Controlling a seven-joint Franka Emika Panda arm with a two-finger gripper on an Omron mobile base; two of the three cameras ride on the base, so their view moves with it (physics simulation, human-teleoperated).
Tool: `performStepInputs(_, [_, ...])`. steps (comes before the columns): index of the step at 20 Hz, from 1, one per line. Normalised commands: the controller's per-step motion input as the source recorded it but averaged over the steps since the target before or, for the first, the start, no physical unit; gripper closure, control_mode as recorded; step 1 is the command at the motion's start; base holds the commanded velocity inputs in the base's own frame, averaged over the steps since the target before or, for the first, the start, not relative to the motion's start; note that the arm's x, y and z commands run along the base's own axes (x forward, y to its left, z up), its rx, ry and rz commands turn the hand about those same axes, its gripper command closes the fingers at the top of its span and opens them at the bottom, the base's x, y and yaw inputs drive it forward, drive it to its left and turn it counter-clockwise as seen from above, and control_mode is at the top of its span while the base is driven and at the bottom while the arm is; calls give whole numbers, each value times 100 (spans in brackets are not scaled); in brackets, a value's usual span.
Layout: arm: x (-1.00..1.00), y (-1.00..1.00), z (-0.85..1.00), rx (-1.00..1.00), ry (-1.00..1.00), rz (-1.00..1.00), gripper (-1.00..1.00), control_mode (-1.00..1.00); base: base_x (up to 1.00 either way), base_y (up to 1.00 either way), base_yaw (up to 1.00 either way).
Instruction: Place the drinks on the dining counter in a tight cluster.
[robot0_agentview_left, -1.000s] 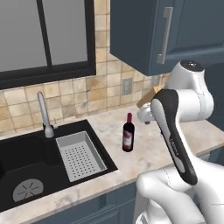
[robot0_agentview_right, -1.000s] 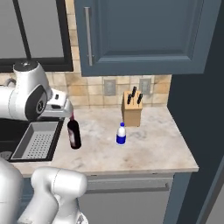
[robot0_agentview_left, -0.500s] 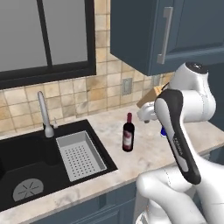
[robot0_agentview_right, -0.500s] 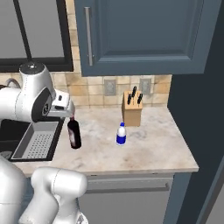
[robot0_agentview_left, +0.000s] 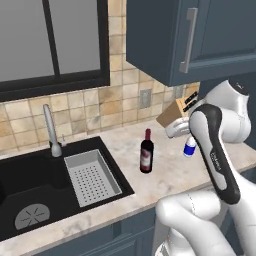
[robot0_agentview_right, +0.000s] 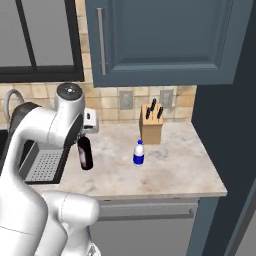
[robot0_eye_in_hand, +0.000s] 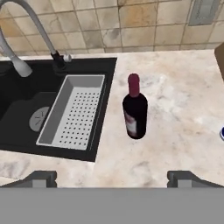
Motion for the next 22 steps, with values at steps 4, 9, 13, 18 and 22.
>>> performStepInputs(4, [37, -28, -4, 6, -5, 24, -100, -100, 0, 0, 0])
performStepInputs(9, [5, -14, -2, 4, -2, 23, -100, -100, 0, 0, 0])
performStepInputs(13, [13, -9, -16, 17, -9, 30, -100, -100, 0, 0, 0])
performStepInputs(18, [29, 0, -18, 24, -15, 33, -100, -100, 0, 0, 0])
performStepInputs(22, [21, 0, -4, 22, -14, 29, -100, -100, 0, 0, 0])
